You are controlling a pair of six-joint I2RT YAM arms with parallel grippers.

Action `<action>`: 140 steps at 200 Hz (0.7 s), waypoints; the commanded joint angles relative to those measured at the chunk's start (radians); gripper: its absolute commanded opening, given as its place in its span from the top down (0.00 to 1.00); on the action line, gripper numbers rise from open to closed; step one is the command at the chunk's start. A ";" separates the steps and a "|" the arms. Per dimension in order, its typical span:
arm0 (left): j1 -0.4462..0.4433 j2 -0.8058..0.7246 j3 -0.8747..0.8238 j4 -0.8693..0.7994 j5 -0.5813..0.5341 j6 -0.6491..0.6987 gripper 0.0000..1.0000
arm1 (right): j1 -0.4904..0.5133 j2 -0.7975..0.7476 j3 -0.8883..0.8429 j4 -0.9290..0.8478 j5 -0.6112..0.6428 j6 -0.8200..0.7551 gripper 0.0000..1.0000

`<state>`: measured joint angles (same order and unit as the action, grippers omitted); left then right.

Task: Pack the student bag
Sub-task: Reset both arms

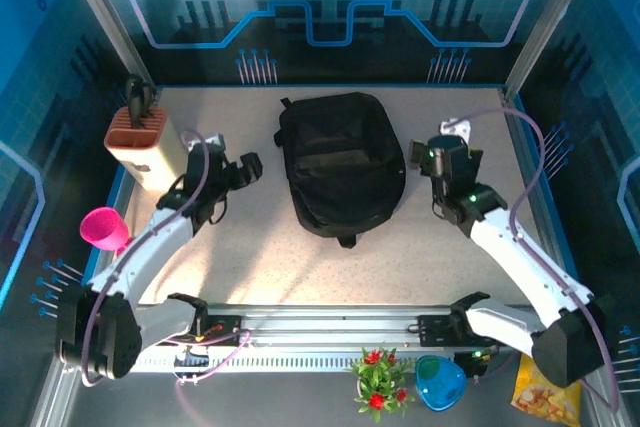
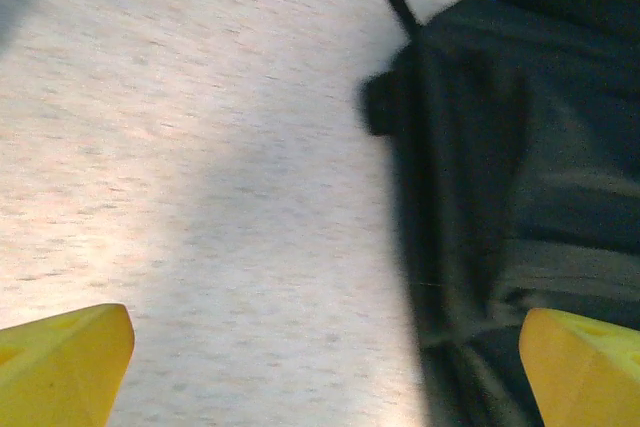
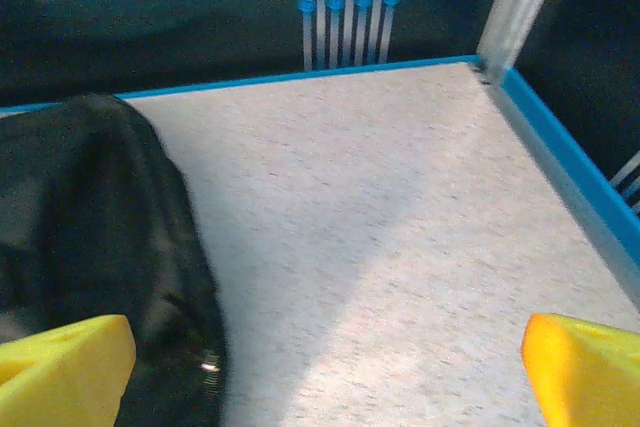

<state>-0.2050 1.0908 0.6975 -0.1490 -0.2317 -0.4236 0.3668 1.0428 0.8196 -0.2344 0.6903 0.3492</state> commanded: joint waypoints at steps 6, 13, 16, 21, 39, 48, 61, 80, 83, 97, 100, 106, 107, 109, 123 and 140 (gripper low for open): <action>-0.002 -0.137 -0.144 0.157 -0.229 0.143 0.01 | -0.062 -0.067 -0.132 0.097 0.089 0.000 0.00; -0.002 -0.163 -0.170 0.166 -0.268 0.152 0.01 | -0.085 -0.073 -0.156 0.075 0.086 0.017 0.00; -0.002 -0.172 -0.181 0.171 -0.283 0.156 0.01 | -0.095 -0.075 -0.165 0.069 0.084 0.022 0.00; -0.002 -0.186 -0.200 0.188 -0.314 0.163 0.01 | -0.112 -0.076 -0.178 0.064 0.083 0.030 0.00; -0.002 -0.202 -0.283 0.314 -0.415 0.190 0.01 | -0.169 -0.063 -0.249 0.112 0.063 0.031 0.00; -0.001 -0.198 -0.320 0.391 -0.448 0.209 0.01 | -0.194 -0.048 -0.293 0.186 0.040 0.005 0.00; 0.004 -0.169 -0.352 0.476 -0.473 0.242 0.01 | -0.214 -0.021 -0.337 0.281 0.014 -0.030 0.00; 0.022 -0.099 -0.366 0.536 -0.475 0.260 0.01 | -0.232 0.028 -0.395 0.433 -0.040 -0.100 0.00; 0.026 -0.086 -0.366 0.542 -0.468 0.260 0.01 | -0.235 0.038 -0.404 0.460 -0.057 -0.116 0.00; 0.048 -0.022 -0.374 0.601 -0.392 0.262 0.01 | -0.241 0.075 -0.450 0.622 -0.116 -0.183 0.00; 0.051 -0.009 -0.377 0.617 -0.380 0.262 0.01 | -0.241 0.082 -0.459 0.653 -0.128 -0.192 0.00; 0.056 0.019 -0.379 0.648 -0.366 0.261 0.01 | -0.244 0.094 -0.477 0.717 -0.163 -0.216 0.00; 0.056 0.022 -0.380 0.652 -0.364 0.261 0.01 | -0.245 0.096 -0.480 0.727 -0.167 -0.220 0.00; 0.058 0.029 -0.380 0.661 -0.359 0.262 0.01 | -0.245 0.100 -0.485 0.745 -0.178 -0.227 0.00; 0.075 0.079 -0.393 0.742 -0.302 0.282 0.01 | -0.247 0.128 -0.512 0.855 -0.222 -0.249 0.00; 0.107 0.140 -0.408 0.844 -0.217 0.309 0.01 | -0.253 0.166 -0.535 0.957 -0.275 -0.274 0.00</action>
<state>-0.1364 1.1675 0.3202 0.4812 -0.5705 -0.1699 0.1341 1.1721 0.3134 0.4122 0.5236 0.1562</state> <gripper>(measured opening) 0.992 0.997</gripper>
